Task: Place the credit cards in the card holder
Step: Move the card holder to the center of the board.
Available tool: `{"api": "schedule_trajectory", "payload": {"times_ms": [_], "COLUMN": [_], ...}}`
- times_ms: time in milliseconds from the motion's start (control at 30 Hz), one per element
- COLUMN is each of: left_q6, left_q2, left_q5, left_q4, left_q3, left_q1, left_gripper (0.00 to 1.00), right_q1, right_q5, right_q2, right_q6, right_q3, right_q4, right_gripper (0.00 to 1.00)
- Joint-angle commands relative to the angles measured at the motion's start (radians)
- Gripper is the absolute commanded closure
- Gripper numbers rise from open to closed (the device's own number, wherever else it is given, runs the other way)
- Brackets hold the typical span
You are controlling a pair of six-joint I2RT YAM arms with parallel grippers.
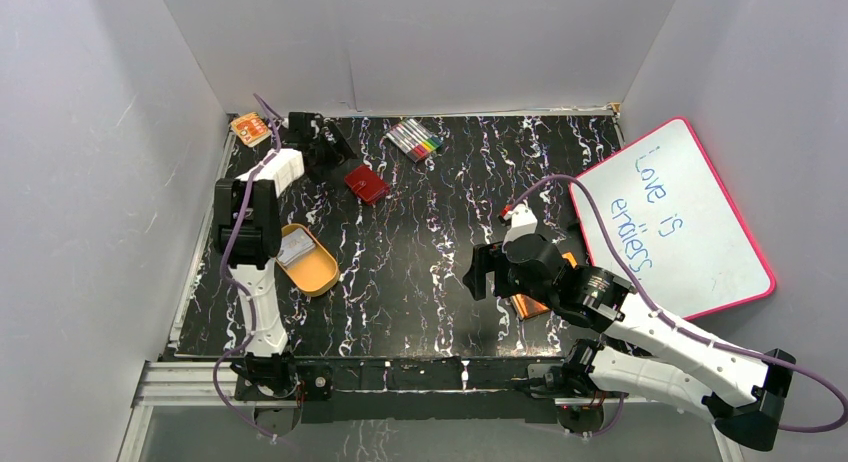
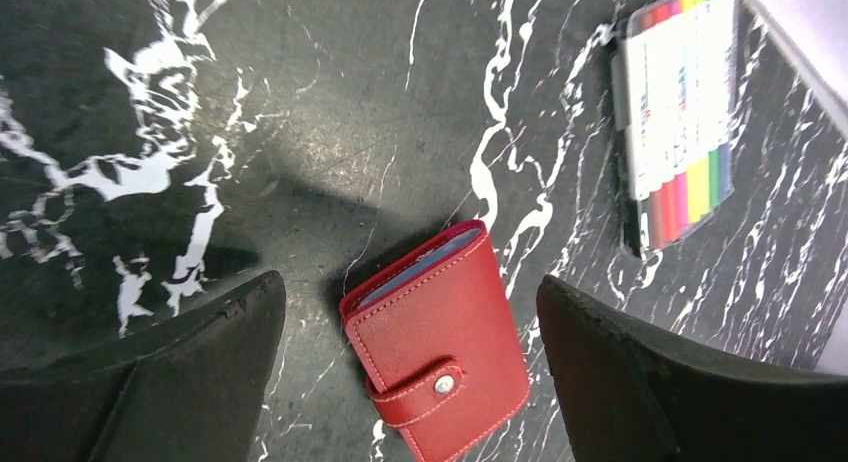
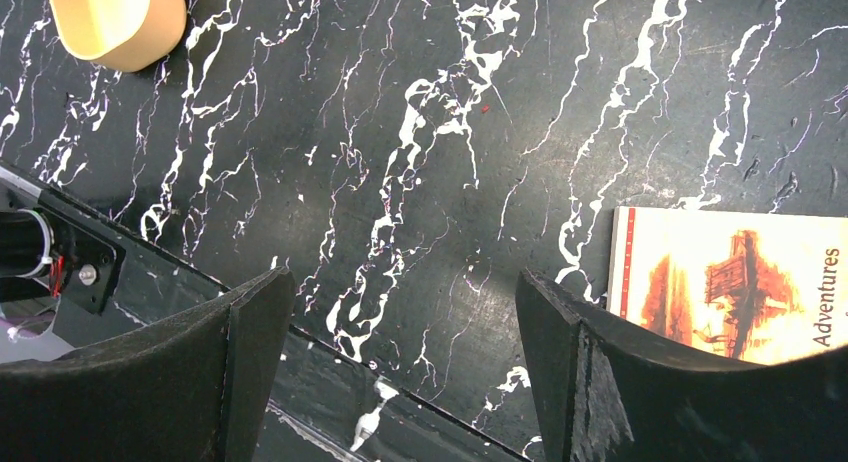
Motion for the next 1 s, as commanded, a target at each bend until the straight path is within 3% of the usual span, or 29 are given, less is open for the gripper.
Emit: {"api": "schedule_trajectory", "payload": {"times_ms": [0, 333, 767, 967], "left_q6": [0.025, 0.074, 0.146, 0.170], "left_q2": [0.023, 0.131, 0.102, 0.059], "left_q5": [0.087, 0.181, 0.250, 0.240], "left_q4": [0.008, 0.009, 0.020, 0.016], "left_q3": [0.074, 0.144, 0.011, -0.060], "left_q1": [-0.007, -0.010, -0.108, -0.184], "left_gripper": [0.07, 0.13, 0.20, 0.28], "right_q1": [0.000, 0.000, 0.001, 0.000], "right_q5": [0.018, 0.044, 0.042, 0.044], "right_q2": [-0.014, -0.016, 0.004, -0.029], "right_q6": [-0.010, 0.000, -0.005, -0.001], "right_q3": [0.028, 0.041, 0.055, 0.050], "right_q4": [0.014, -0.007, -0.003, -0.019], "right_gripper": [0.11, 0.11, 0.11, 0.11]}}
